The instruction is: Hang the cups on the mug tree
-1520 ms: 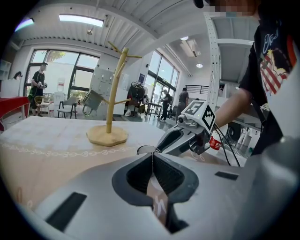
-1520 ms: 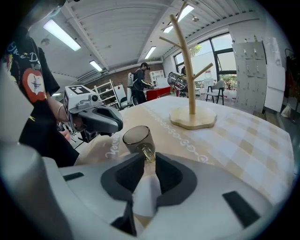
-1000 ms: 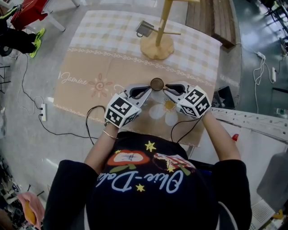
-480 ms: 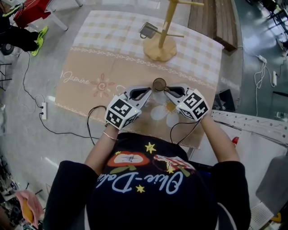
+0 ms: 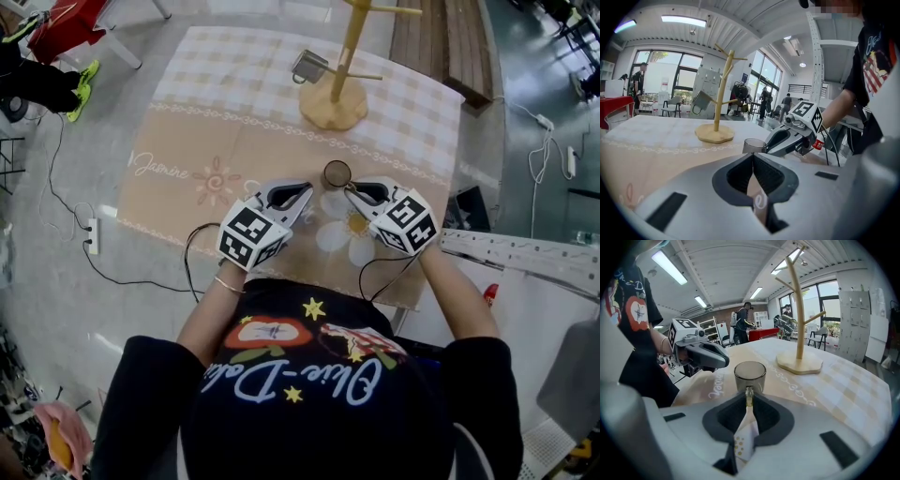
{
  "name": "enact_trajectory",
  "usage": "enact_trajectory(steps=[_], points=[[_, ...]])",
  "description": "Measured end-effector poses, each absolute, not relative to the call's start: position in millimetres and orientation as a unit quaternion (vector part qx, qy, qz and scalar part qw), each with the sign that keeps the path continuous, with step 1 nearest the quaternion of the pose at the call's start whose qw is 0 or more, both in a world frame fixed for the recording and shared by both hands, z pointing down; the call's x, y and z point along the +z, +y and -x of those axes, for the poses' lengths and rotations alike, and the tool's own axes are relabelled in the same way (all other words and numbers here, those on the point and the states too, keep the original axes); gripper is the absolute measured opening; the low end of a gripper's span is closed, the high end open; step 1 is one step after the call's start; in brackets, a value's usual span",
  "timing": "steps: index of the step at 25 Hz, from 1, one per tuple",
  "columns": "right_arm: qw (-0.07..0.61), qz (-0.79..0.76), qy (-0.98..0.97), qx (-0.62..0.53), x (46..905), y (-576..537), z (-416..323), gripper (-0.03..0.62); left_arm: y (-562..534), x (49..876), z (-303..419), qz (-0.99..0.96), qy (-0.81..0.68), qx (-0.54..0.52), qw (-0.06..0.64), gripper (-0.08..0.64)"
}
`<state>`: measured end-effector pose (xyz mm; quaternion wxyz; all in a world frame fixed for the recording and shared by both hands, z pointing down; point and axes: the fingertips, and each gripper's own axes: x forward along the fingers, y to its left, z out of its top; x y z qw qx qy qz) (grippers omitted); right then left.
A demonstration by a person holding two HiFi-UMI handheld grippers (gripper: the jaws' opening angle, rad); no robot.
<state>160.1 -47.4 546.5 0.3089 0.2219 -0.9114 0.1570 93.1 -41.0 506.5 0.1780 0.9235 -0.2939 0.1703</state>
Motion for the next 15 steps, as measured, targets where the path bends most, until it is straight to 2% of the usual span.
enact_trajectory(steps=[15], points=[[0.264, -0.246, -0.911, 0.199, 524, -44, -141, 0.049, -51, 491, -78, -0.924, -0.309, 0.158, 0.163, 0.009]])
